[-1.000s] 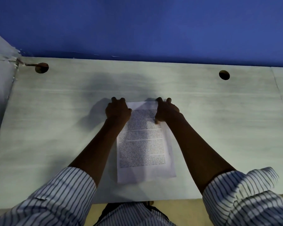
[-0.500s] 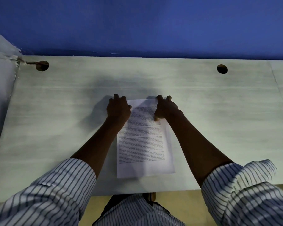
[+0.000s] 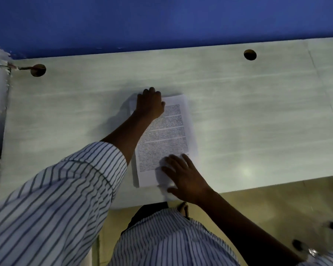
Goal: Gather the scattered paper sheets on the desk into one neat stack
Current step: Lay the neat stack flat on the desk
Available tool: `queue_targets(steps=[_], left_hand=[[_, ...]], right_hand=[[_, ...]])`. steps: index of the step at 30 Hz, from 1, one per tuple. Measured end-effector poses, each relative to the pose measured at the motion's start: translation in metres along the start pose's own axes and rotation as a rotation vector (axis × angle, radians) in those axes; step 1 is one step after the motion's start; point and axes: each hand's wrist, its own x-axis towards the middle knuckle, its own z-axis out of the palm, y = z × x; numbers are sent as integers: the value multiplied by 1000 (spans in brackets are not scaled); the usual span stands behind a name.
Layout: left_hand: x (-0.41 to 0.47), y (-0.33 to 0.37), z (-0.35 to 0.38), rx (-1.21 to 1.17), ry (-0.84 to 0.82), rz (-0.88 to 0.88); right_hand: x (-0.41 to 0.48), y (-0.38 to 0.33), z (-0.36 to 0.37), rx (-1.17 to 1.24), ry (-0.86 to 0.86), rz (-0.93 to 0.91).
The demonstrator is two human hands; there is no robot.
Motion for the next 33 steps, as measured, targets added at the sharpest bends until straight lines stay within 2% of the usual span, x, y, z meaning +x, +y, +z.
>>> queue_targets(steps=[6,12,28,30,33], left_hand=[[-2,4,4,-8,40,28],[-6,2,13,-13,92,49],[-11,1,10,-58,82,49],[-19,-6,12,-94,114,10],[-56,-21,20,-268,192,-137]], right_hand=[[4,-3,0,34,114,-20],[9,-12,-1,62,68,44],[5,-5,-2,85,82,3],[3,-6,-10,150,127,59],[-6,-1,-18,244,277,319]])
